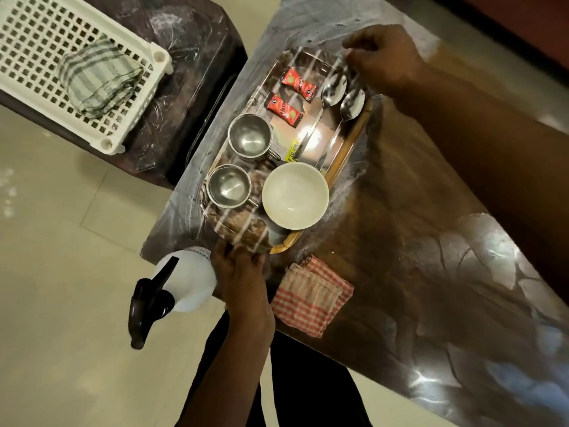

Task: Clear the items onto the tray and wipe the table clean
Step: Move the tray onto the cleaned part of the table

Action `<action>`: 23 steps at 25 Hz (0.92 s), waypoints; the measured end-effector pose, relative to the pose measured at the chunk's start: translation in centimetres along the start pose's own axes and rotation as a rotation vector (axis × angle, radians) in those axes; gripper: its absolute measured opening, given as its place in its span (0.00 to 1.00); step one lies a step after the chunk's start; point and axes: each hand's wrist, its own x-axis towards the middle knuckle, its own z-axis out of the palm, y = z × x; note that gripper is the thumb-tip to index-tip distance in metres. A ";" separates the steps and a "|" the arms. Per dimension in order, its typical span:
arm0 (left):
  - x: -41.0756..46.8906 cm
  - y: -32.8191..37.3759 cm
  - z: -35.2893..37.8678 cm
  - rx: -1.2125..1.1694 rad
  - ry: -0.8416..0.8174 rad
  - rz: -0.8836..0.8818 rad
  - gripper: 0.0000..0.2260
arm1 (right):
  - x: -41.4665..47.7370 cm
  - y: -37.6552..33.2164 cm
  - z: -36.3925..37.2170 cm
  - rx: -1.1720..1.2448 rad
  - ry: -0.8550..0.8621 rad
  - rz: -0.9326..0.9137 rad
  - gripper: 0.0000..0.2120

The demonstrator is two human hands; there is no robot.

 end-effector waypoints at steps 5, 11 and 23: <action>1.2 -1.1 1.8 0.114 0.177 0.096 0.16 | 2.5 0.0 1.1 -0.049 -0.081 0.009 0.12; 1.2 -0.5 2.2 0.101 0.196 0.096 0.18 | 2.7 0.1 0.5 0.010 -0.033 0.115 0.12; -10.0 11.8 2.2 0.312 -0.074 0.228 0.15 | -11.5 -0.3 -14.6 0.358 0.316 0.368 0.10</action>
